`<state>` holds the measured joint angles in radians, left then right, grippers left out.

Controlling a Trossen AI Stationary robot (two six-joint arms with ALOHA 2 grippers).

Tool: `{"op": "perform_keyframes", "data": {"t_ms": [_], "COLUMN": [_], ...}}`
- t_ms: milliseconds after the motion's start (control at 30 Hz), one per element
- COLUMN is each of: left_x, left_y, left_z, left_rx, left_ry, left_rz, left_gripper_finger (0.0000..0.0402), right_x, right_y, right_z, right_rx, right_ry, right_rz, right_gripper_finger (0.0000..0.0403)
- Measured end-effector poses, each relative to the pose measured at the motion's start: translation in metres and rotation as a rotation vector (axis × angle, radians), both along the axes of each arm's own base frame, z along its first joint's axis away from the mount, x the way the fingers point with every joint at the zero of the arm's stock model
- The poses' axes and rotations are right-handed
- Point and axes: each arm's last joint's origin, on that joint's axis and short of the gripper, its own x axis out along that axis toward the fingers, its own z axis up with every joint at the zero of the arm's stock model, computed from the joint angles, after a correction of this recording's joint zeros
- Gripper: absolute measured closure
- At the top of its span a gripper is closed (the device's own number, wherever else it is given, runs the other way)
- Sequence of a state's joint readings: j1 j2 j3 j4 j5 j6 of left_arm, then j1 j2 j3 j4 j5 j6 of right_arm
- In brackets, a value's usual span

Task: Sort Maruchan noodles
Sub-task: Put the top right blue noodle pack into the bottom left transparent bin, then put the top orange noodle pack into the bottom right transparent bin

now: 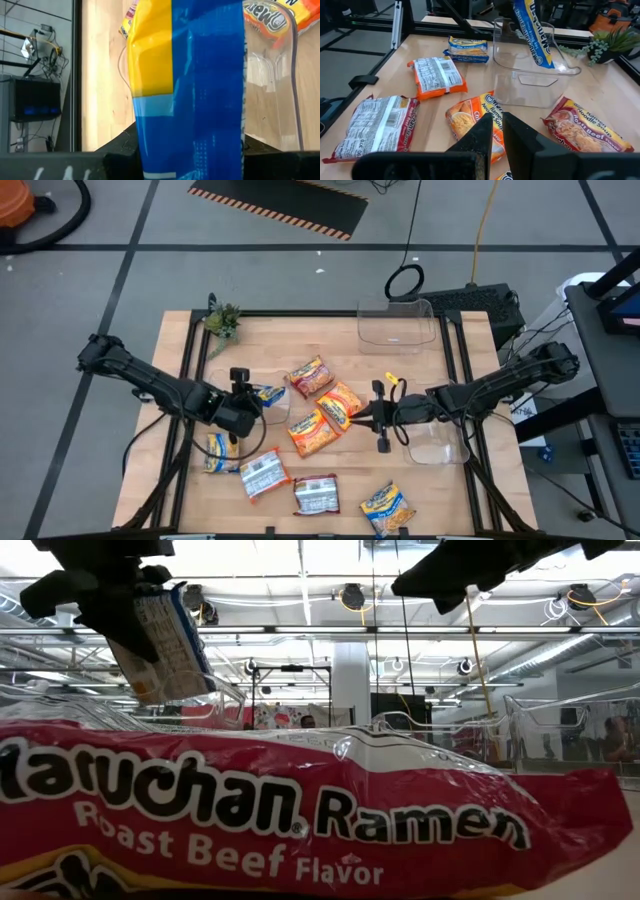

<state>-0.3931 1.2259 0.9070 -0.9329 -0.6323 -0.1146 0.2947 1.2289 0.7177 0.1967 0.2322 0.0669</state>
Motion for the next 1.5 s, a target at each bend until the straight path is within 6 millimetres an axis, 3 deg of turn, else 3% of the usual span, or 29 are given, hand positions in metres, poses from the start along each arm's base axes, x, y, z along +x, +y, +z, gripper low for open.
{"op": "perform_keyframes", "data": {"t_ms": [300, 700, 1033, 1300, 1500], "left_x": [-0.003, 0.0, 0.002, 0.009, 0.017], "left_y": [0.003, 0.02, 0.03, 0.022, 0.02], "left_z": [-0.001, -0.001, -0.001, -0.002, 0.015], "left_rx": [0.021, -0.016, -0.043, -0.317, -0.355], "left_ry": [0.039, 0.02, -0.01, -0.05, -0.12], "left_rz": [0.009, 0.15, 0.244, 0.259, 0.217], "left_gripper_finger": [0.0259, 0.0254, 0.0175, 0.0159, 0.0158], "right_x": [-0.001, -0.004, -0.004, -0.005, -0.006], "right_y": [0.0, 0.0, 0.002, 0.002, 0.002], "right_z": [-0.002, -0.008, -0.008, -0.009, -0.011], "right_rx": [0.028, 0.108, 0.183, 0.215, 0.262], "right_ry": [0.024, 0.096, 0.114, 0.13, 0.161], "right_rz": [-0.012, -0.016, 0.022, 0.004, -0.034], "right_gripper_finger": [0.0367, 0.0367, 0.0367, 0.0367, 0.0367]}}
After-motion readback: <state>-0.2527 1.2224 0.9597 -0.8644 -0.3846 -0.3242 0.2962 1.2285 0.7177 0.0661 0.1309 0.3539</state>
